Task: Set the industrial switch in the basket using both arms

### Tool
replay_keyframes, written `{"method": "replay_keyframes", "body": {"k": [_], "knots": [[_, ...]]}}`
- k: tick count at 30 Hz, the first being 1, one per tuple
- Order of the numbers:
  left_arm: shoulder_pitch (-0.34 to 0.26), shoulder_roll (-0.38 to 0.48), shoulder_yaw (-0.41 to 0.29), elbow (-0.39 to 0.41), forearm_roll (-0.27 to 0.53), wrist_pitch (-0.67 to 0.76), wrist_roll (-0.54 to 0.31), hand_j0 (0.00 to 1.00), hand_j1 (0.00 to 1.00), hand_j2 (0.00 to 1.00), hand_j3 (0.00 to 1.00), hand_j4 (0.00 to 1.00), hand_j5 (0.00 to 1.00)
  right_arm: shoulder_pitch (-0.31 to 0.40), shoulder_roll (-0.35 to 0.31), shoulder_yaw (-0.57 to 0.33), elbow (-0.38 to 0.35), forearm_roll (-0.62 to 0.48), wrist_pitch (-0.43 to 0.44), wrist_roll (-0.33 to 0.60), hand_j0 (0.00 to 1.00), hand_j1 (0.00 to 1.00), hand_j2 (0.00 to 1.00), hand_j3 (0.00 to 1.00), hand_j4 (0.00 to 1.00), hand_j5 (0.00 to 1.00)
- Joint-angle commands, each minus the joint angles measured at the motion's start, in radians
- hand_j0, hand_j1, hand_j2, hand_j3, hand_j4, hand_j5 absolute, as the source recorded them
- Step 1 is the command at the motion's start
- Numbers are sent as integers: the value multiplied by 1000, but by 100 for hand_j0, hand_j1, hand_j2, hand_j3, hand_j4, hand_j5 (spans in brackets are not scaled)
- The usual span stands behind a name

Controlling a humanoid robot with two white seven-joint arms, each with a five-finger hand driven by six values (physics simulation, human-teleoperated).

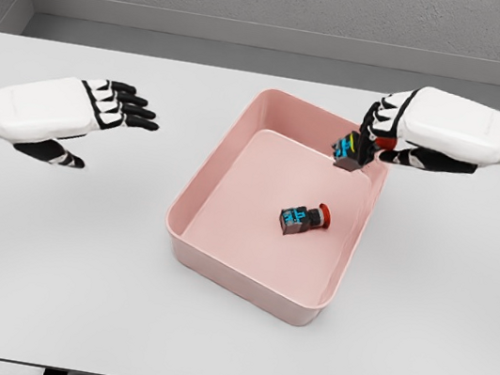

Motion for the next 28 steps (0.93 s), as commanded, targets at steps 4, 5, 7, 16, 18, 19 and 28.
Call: {"method": "replay_keyframes", "body": {"k": [4,5,7,16,18,19,28], "knots": [[5,5,45,0,-43,1,1,100,100,100,100,100,100,-23,56,45,0,-5,2,0,42,42,42,42,42,42],[5,5,45,0,-43,1,1,100,100,100,100,100,100,-23,61,53,0,-5,2,0,42,42,42,42,42,42],[5,5,47,0,-43,1,1,100,100,100,100,100,100,-31,73,62,0,-5,2,0,42,42,42,42,42,42],[17,5,67,0,-43,1,-4,100,100,100,100,100,100,-89,116,108,3,-5,2,-6,96,96,96,96,96,96],[17,5,68,0,-43,1,-4,100,100,100,100,100,100,-97,108,106,3,-5,2,-6,100,100,100,100,100,100],[17,5,67,0,-43,1,-4,100,100,100,100,100,100,-101,108,106,3,-5,2,-6,100,100,100,100,100,100],[15,5,68,0,-43,1,-2,100,100,100,100,100,100,-22,-79,7,9,-13,2,-12,100,100,100,100,100,100]]}}
